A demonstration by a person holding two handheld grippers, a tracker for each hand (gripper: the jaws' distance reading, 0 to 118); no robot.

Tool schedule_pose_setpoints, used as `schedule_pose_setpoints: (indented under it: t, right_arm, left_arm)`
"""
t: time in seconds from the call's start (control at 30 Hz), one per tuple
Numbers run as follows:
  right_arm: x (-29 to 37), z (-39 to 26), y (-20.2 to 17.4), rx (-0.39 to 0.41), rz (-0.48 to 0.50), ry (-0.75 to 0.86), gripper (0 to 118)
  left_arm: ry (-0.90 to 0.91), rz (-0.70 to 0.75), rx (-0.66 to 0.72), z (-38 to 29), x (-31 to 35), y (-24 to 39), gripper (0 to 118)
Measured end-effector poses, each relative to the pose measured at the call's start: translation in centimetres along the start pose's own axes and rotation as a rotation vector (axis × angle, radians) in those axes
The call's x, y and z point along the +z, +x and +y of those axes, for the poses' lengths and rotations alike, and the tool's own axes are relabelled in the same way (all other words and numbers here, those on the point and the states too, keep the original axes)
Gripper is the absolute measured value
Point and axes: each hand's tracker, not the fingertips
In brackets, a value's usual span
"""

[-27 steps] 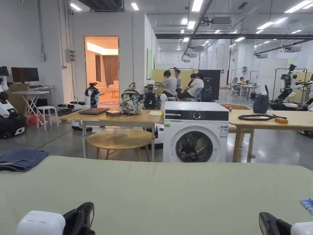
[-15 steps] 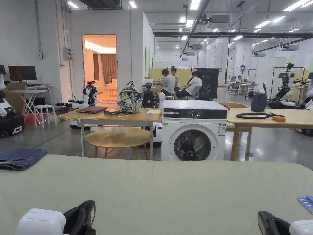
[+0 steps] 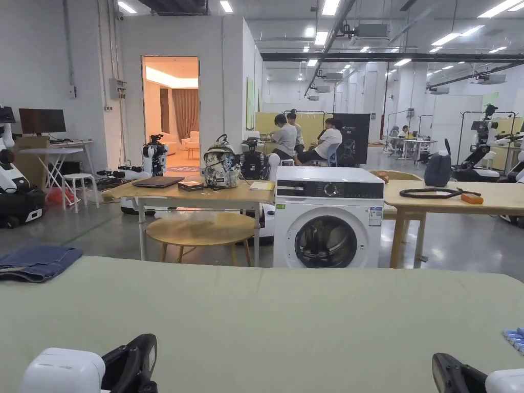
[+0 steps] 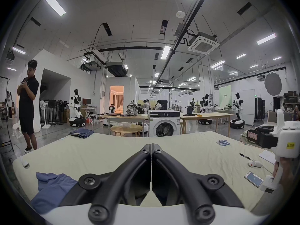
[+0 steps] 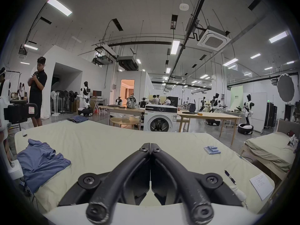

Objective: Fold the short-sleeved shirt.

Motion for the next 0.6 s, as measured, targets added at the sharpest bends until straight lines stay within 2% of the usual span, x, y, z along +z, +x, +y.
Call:
schedule_pose_setpoints:
  t: [0.6]
  right_arm:
    - [0.01,-0.22,0.08,-0.003,0.004,-0.009,0]
  left_arm:
    - [-0.008,0.014,0.000,-0.41,0.38,-0.35,0]
